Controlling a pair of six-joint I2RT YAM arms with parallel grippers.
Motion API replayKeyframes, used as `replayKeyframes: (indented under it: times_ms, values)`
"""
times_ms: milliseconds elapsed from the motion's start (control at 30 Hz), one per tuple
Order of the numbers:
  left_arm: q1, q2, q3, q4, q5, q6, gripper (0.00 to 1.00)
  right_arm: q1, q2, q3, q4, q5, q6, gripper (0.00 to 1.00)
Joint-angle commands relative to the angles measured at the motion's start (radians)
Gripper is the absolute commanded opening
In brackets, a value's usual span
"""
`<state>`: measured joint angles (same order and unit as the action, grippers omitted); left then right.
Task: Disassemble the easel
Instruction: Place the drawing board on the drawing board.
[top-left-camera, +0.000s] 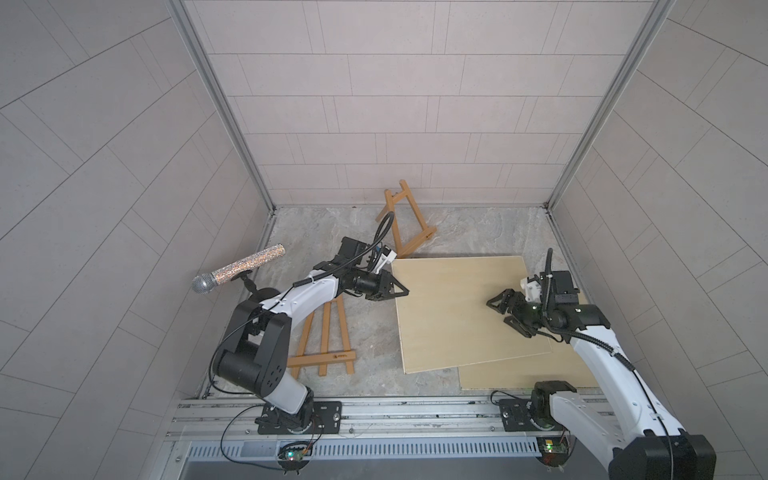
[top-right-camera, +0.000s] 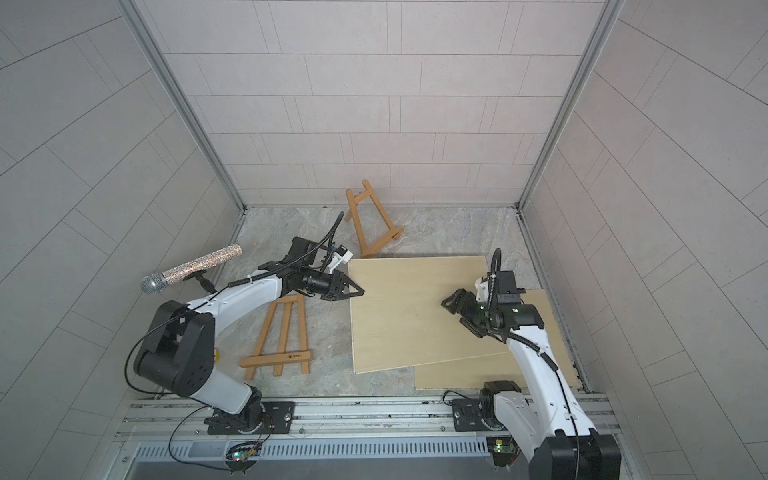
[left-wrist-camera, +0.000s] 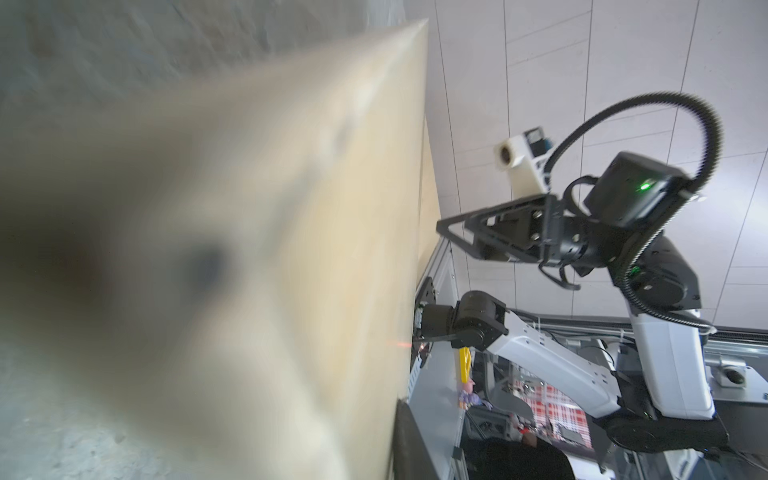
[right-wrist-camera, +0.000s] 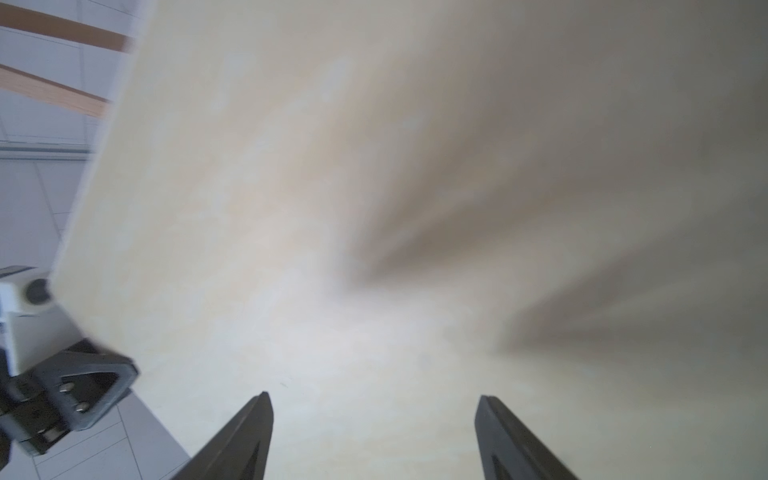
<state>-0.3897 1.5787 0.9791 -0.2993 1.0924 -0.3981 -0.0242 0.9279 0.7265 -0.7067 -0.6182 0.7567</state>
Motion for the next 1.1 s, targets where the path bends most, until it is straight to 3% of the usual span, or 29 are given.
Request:
replayKeyframes:
  times_ms: [0,467,833,1067]
  values:
    - [-0.037,0.037,0.028,-0.097,-0.125,0.118,0.0,0.002,0.037,0.074,-0.004,-0.006,-0.037,0.82]
    - [-0.115,0.085,-0.115,0.347,-0.249,-0.274,0.0,0.005,0.232,0.184,0.108,-0.024,-0.067,0.83]
    - [-0.192,0.179,-0.157,0.601,-0.287,-0.47,0.0,0.007,0.304,0.195,0.151,-0.041,-0.069,0.83]
    - [-0.256,0.258,-0.134,0.7,-0.311,-0.53,0.0,0.01,0.35,0.209,0.174,-0.06,-0.062,0.83]
